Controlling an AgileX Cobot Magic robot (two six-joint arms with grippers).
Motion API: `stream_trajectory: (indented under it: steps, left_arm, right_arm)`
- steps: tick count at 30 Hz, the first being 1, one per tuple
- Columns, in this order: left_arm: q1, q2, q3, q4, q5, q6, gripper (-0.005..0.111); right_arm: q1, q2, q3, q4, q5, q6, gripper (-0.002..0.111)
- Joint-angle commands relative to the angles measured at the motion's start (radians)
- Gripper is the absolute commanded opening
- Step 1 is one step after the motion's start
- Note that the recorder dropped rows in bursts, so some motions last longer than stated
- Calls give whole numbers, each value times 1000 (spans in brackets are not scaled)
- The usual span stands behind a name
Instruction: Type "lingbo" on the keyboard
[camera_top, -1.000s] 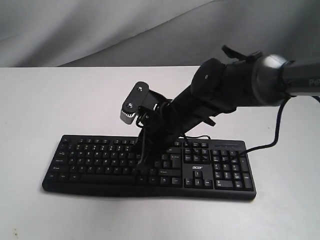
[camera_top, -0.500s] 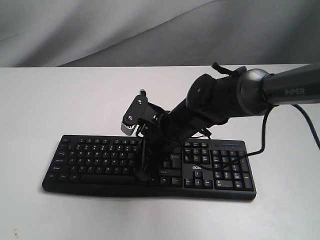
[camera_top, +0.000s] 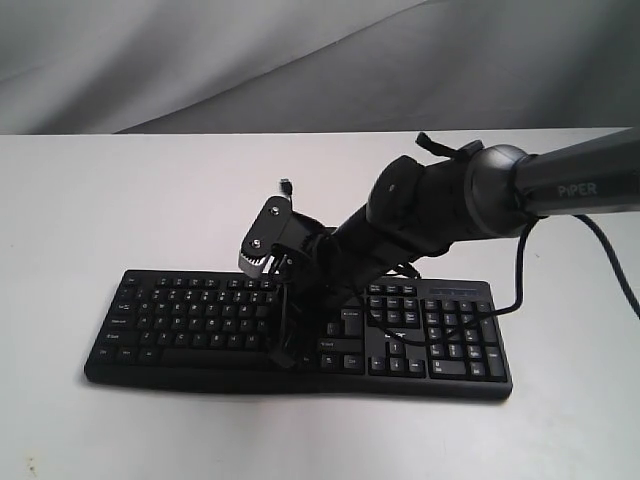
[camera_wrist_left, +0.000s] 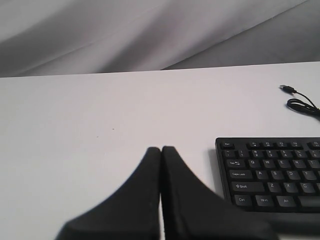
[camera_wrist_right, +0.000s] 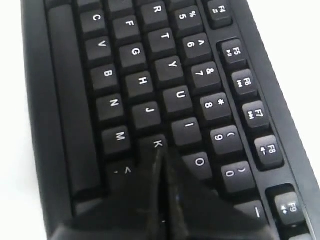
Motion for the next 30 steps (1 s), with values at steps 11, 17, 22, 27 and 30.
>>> stream_trajectory:
  steps: [11,17,22,27,30]
  left_arm:
    - [-1,6,5,-4,-6,-2,1]
    - [-1,6,5,-4,-6,-2,1]
    - [-1,6,5,-4,-6,-2,1]
    - [-1,6,5,-4,-6,-2,1]
    - [-1,6,5,-4,-6,-2,1]
  right_arm:
    - [0,-20,-6,2,-25,-11,0]
    - [3,-4,-76,-6,-8,-8,0]
    - [3,55,-140,-5,33,12,0]
    - [3,79,-146,5,33,12,0]
    - [3,79,-146,5,39,12,0]
